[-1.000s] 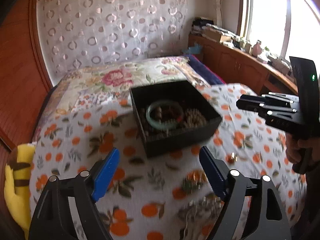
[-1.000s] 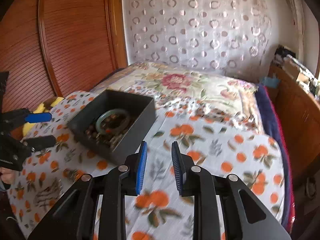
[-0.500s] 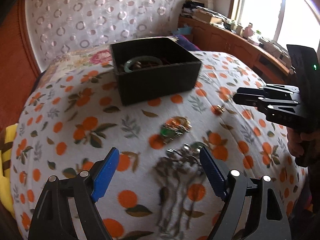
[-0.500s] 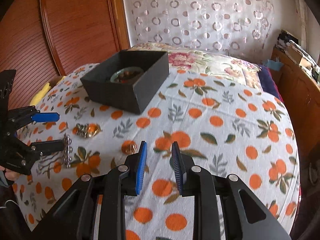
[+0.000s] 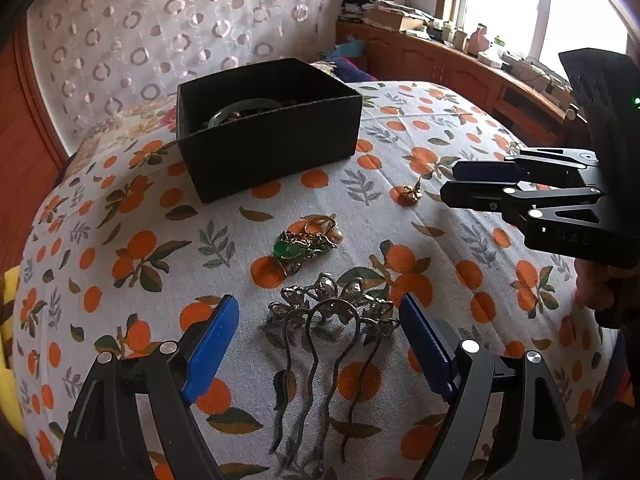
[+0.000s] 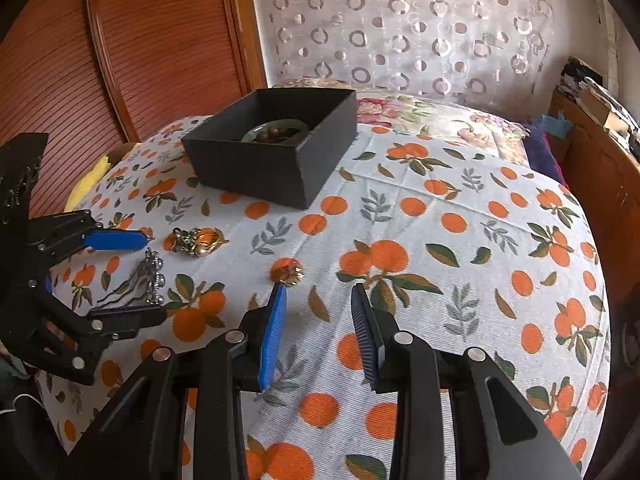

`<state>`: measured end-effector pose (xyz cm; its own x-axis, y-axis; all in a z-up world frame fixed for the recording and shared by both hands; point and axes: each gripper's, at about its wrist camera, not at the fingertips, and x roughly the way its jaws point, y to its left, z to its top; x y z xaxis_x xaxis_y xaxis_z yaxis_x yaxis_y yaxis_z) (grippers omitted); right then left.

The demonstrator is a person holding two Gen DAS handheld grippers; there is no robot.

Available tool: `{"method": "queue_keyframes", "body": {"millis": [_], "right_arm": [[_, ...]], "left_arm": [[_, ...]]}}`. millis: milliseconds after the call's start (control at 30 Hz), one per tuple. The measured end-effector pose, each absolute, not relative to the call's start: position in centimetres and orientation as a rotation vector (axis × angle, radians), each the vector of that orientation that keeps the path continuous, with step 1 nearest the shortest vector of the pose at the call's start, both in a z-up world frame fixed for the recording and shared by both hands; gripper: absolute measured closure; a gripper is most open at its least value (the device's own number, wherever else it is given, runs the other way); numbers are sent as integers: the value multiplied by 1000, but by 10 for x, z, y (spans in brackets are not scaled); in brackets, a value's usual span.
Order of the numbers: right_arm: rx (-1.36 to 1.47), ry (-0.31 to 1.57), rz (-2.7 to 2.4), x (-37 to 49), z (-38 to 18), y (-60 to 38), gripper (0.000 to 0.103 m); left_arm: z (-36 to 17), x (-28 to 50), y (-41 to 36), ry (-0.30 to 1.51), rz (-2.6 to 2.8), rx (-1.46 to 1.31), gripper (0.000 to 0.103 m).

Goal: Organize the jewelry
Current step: 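Move both open grippers back to the pile and close the left gripper on the silver hair comb, then lift the silver comb with the left gripper while the right grasps the green-stone brooch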

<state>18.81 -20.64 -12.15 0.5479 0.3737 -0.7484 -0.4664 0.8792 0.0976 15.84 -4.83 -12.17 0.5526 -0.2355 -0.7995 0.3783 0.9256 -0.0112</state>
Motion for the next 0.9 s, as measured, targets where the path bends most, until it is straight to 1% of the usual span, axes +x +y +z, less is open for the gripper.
{"method": "queue_keyframes", "body": {"millis": [133, 167, 233, 433, 733, 900], "right_arm": [[-124, 861, 503, 187, -122, -203, 66], [-124, 861, 503, 187, -123, -203, 65], [-123, 863, 504, 187, -123, -202, 65], [-132, 860, 538, 187, -121, -186, 65], [-192, 852, 670, 192, -116, -127, 65], [-226, 862, 733, 198, -116, -99, 65]], "left_arm": [[-123, 158, -48, 909, -366, 166, 25], [-122, 158, -47, 904, -373, 162, 32], [-121, 156, -45, 894, -382, 158, 41], [-110, 154, -26, 866, -362, 116, 41], [-91, 160, 26, 812, -256, 65, 41], [-85, 162, 42, 793, -226, 37, 41]]}}
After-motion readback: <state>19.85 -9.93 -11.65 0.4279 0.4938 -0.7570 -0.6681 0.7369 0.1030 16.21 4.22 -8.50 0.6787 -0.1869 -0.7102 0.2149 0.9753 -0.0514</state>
